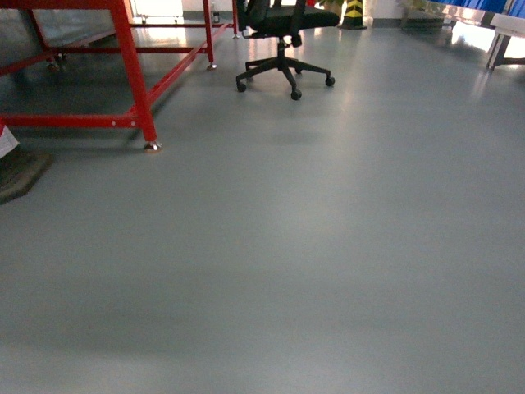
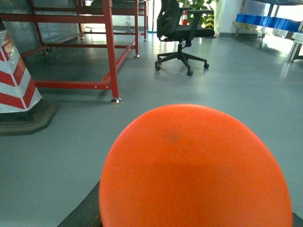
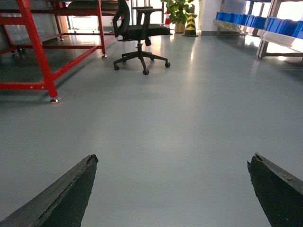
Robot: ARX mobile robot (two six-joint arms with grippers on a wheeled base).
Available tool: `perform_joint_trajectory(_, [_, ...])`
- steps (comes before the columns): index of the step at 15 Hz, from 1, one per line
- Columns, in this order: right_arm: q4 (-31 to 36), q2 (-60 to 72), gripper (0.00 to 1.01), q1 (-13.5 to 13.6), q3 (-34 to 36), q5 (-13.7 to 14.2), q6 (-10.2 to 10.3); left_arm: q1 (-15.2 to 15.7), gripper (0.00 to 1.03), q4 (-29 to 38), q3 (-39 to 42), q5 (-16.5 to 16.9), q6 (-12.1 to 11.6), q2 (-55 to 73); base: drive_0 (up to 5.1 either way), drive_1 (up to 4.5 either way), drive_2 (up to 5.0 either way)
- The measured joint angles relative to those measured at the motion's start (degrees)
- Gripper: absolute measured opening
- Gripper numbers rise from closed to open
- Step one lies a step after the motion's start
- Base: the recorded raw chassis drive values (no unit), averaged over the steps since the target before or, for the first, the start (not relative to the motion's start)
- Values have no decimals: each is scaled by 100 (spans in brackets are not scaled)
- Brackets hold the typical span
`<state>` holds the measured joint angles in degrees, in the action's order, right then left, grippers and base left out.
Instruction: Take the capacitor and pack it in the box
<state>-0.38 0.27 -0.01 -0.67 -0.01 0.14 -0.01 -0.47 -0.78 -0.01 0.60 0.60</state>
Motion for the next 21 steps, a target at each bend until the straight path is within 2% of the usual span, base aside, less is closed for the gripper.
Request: perform_joint_trajectory(21, [11, 0, 98, 0, 0, 0, 0, 0, 44, 7, 0, -2, 0, 0, -508, 237, 237])
